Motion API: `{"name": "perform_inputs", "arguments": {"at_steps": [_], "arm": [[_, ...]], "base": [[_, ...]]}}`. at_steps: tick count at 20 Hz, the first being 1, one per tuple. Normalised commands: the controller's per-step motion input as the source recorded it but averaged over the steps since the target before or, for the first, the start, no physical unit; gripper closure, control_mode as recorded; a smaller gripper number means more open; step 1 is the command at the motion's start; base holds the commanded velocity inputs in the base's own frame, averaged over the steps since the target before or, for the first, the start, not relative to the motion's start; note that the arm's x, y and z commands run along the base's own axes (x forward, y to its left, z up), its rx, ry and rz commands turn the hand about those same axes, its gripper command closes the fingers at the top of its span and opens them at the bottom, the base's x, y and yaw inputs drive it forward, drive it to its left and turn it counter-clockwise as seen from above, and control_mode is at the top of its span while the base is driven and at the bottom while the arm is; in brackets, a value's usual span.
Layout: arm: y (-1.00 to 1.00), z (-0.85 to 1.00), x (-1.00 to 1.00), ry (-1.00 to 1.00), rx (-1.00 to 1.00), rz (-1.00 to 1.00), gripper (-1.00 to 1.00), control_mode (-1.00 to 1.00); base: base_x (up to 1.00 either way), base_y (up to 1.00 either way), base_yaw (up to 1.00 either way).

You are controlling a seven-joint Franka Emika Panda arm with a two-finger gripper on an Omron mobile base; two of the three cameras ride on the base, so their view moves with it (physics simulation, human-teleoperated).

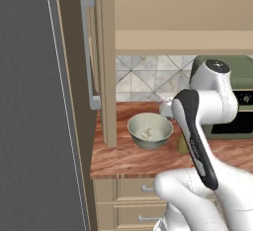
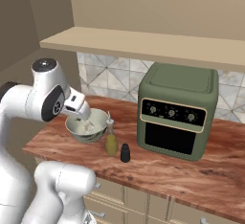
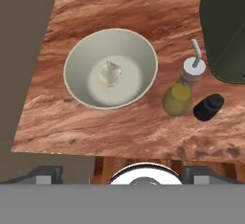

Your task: Retrieve the bottle and the shaker from the cabinet and place them next to the mixing bowl on the counter. Then add garlic from the fridge to the mixing bowl.

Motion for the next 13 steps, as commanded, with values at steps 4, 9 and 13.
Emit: {"name": "perform_inputs", "arguments": {"at_steps": [4,9,13], "arm": [[0.0,0.68,-0.99,-0.15,0.0,0.0,-1.0,-1.0],[0.0,0.65,-0.73,-0.11,0.0,0.0,-1.0,-1.0],[-0.03,0.47,-0.35,-0.06,-0.04,0.0,-1.0,-1.0]], "base": [[0.0,0.0,0.0],[0.0,0.0,0.0],[0.0,0.0,0.0]]}}
